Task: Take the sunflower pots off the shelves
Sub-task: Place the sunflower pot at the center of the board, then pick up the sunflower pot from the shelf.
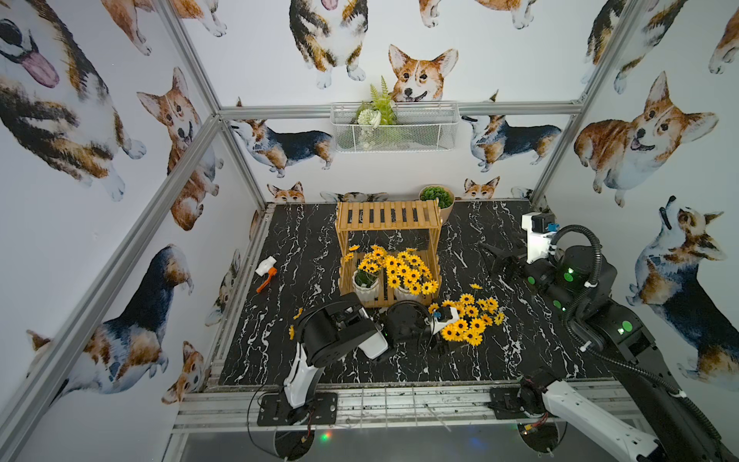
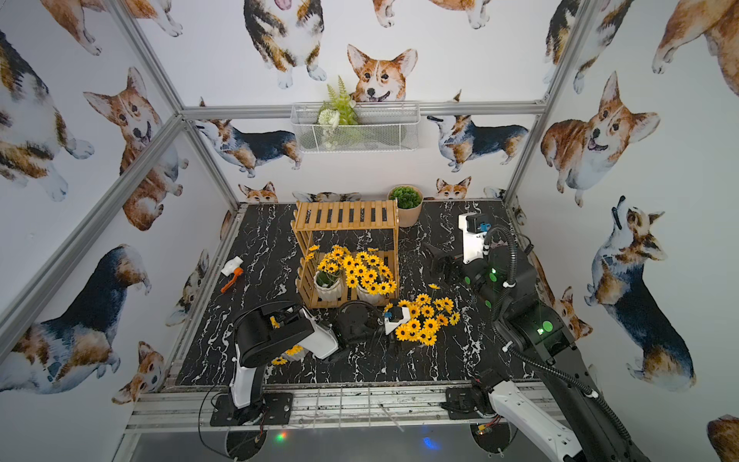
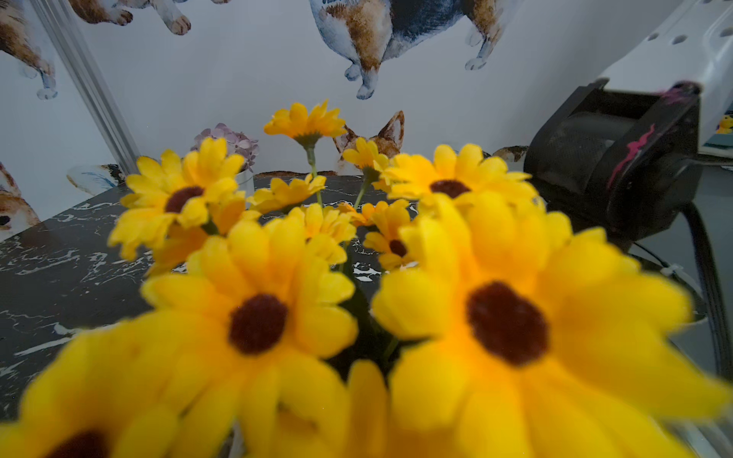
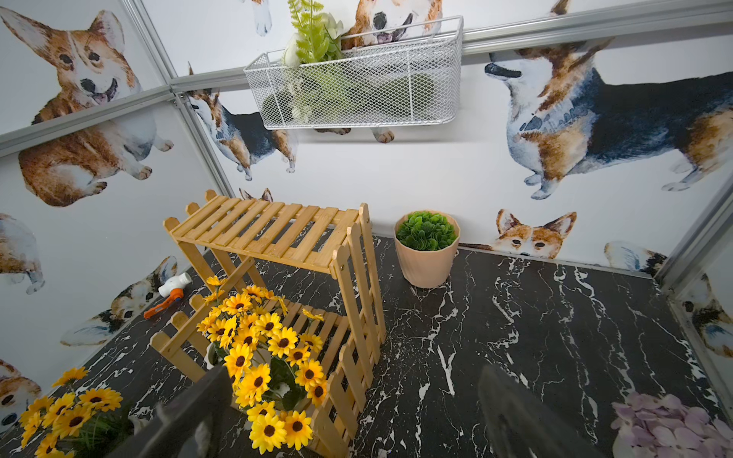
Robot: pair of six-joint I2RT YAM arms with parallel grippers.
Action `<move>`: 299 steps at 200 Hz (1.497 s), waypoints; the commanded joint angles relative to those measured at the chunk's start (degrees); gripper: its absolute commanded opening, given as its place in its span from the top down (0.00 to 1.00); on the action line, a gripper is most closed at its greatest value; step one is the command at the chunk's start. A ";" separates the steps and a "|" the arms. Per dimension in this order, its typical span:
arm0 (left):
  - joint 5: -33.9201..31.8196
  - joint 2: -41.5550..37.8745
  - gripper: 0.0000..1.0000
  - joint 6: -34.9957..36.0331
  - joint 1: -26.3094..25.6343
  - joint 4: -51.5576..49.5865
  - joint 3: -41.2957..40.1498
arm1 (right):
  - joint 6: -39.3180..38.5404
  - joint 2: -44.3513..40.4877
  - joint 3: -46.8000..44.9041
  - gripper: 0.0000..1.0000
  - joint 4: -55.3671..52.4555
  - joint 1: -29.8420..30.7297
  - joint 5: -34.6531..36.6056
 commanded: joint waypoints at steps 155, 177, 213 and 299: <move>-0.05 -12.83 0.00 5.28 1.98 -2.99 -7.19 | -0.57 0.21 0.80 0.00 -0.33 0.09 -0.65; 0.49 -17.27 0.00 6.46 1.98 -7.84 -7.88 | -0.55 0.21 0.84 0.00 -0.39 0.10 -0.91; 0.66 -27.49 0.00 9.41 2.02 -18.45 -8.70 | -0.83 0.74 1.13 0.00 -1.09 0.10 -2.05; -15.04 -49.97 0.00 10.67 2.18 -55.25 2.85 | -1.18 5.36 3.24 0.00 -4.99 0.10 -9.09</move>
